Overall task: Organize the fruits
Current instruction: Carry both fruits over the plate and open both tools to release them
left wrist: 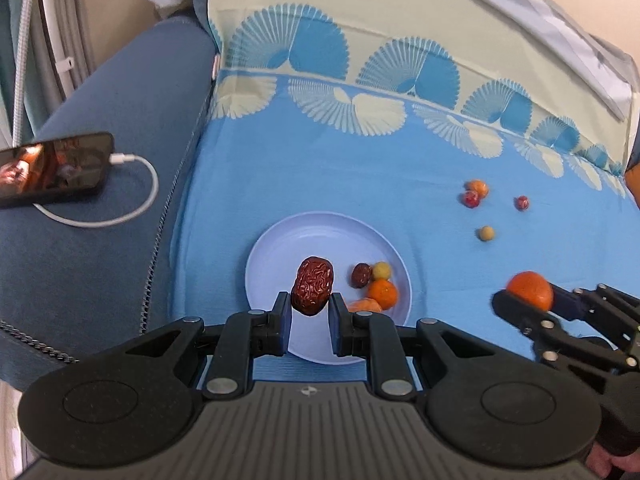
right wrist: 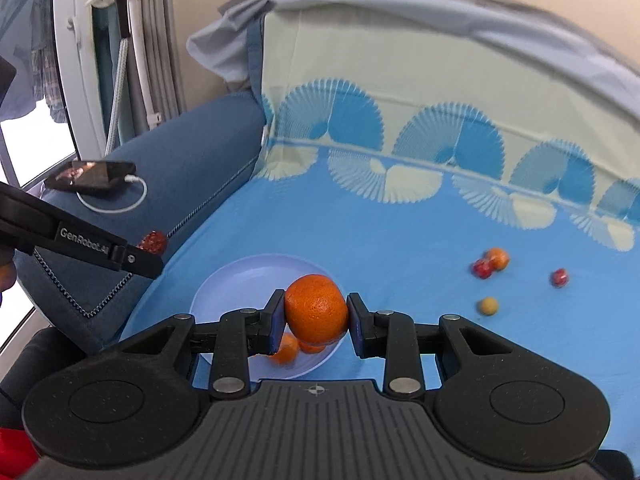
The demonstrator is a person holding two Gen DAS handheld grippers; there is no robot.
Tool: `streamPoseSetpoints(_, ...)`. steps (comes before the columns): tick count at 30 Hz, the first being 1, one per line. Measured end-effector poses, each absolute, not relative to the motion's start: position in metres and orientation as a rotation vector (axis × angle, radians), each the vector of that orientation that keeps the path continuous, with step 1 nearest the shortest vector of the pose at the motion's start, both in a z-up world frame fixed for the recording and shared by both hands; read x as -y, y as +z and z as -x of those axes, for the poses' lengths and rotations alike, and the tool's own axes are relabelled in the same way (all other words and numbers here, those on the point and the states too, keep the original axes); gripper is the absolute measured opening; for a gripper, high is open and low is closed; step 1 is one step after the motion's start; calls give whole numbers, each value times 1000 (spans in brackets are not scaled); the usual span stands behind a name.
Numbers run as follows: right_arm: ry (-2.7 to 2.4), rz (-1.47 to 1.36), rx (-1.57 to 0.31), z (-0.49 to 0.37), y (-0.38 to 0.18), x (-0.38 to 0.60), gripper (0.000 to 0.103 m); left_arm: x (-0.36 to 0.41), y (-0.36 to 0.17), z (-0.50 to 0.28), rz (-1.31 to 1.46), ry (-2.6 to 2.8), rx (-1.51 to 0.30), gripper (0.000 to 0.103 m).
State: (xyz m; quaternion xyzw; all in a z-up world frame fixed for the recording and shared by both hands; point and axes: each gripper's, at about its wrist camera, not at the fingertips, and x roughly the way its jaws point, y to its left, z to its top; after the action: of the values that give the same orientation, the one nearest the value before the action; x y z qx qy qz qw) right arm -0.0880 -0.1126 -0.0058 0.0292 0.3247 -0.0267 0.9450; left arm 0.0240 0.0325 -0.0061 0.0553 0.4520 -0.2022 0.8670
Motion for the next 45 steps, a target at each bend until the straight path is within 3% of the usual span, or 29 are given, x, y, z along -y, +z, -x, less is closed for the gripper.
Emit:
streamPoseSetpoints(25,119,30,-892,-41,-108,94,34,-15,-96,-128,-224,-342,-1093,21)
streamPoseSetpoints(26,127,29,-899,-44,-108,94,35,-17,-95,-130,-209,-335,-1091,25)
streamPoseSetpoints(28,141,20,-908,-46,-106,95,49,-19,-91,-130,-189,-318,-1076,60)
streamPoseSetpoints(29,133,14,-901,-46,-104,96,71,-21,-87,-128,-180,-307,-1060,90)
streamPoseSetpoints(30,118,10,-890,-43,-99,98,84,-23,-83,-125,-175,-290,-1045,103)
streamPoseSetpoints(36,89,-10,-879,-8,-69,107,95,-32,-52,-96,-206,-266,-1046,103)
streamPoseSetpoints(45,67,-23,-854,57,-32,101,102,-38,-26,-38,-230,-229,-1048,103)
